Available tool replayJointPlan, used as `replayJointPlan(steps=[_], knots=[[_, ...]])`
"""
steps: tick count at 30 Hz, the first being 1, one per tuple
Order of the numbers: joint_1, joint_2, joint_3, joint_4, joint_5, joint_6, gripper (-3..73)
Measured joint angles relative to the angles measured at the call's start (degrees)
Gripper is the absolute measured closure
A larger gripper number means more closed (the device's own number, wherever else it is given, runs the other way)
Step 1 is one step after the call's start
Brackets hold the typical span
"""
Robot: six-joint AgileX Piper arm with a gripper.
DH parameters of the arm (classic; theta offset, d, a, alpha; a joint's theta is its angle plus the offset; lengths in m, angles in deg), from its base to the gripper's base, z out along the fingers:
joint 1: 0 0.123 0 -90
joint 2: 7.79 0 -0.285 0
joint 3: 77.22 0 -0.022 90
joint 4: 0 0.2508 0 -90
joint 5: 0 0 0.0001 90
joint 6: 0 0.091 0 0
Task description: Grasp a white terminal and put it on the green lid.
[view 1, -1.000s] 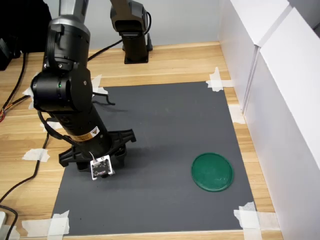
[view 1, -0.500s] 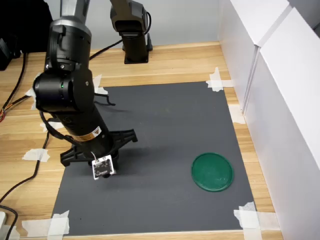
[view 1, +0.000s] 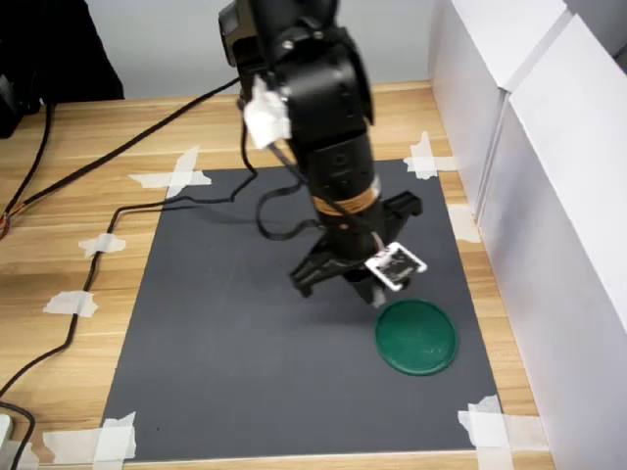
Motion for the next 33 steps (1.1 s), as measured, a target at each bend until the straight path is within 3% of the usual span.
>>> replayJointPlan(steps=[11, 23, 28, 33], knots=[[3.17, 3.34, 0.0, 0.21, -7.96, 4.53, 60.9], [3.12, 4.16, 0.0, -0.18, -8.36, 5.59, 60.0], [3.12, 4.16, -0.04, -0.46, -9.04, 5.8, 53.3], [3.12, 4.62, -0.04, -0.86, -9.51, 5.8, 38.8]])
